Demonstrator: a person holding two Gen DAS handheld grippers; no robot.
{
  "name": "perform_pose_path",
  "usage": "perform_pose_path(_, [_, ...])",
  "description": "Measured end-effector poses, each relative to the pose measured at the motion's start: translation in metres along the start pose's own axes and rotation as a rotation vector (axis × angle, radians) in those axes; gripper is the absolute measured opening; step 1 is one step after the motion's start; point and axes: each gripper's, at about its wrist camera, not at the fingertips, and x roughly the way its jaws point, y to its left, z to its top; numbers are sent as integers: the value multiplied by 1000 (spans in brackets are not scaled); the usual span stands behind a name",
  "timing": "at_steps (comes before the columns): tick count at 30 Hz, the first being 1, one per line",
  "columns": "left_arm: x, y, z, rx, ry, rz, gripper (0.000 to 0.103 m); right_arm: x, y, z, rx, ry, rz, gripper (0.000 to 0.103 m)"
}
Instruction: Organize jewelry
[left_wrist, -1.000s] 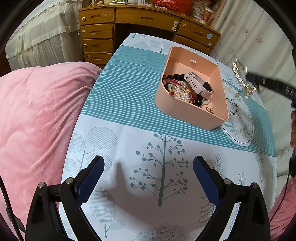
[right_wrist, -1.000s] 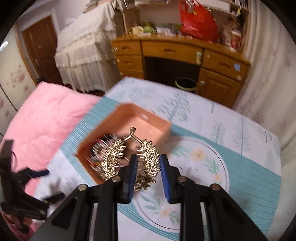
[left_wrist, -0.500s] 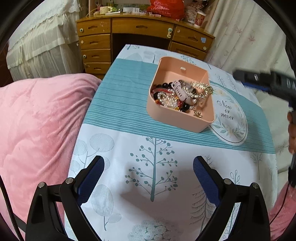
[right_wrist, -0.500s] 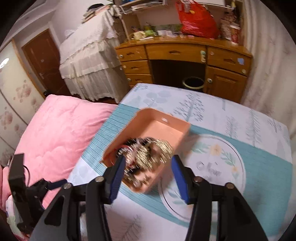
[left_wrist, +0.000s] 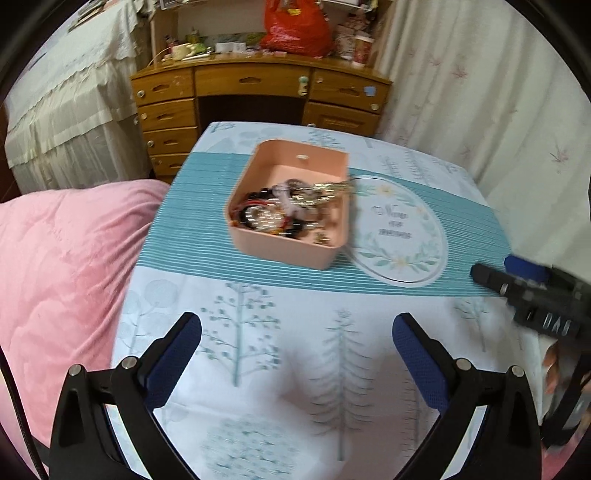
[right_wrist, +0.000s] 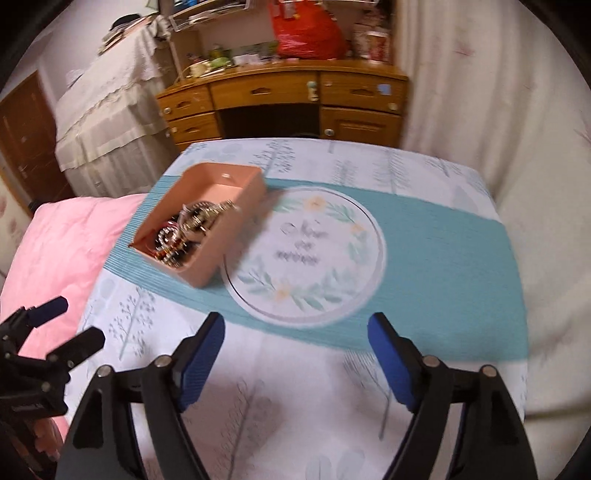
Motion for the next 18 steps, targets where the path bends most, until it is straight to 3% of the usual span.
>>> perform_pose_path(3, [-7,-22,-3,48,8,30,102,-8,-1,-11,-7,31,-40,86])
perform_pose_path(5, [-16,-32,-5,76,-3,51,102,-27,3,-10,-20,-43,-34,90])
perform_pose_path(7, [-27,-39,-7,93,-23,98,102,-39,5,-13,-34,-66,-4,100])
perform_pose_path(10, [-44,-46,-9,110,-63,156,102,-58,7,-21,-31,-95,23,103])
perform_pose_path(18, [-82,-51,-22,72,-110,112,102,-99,2,-62,6,-126,39,103])
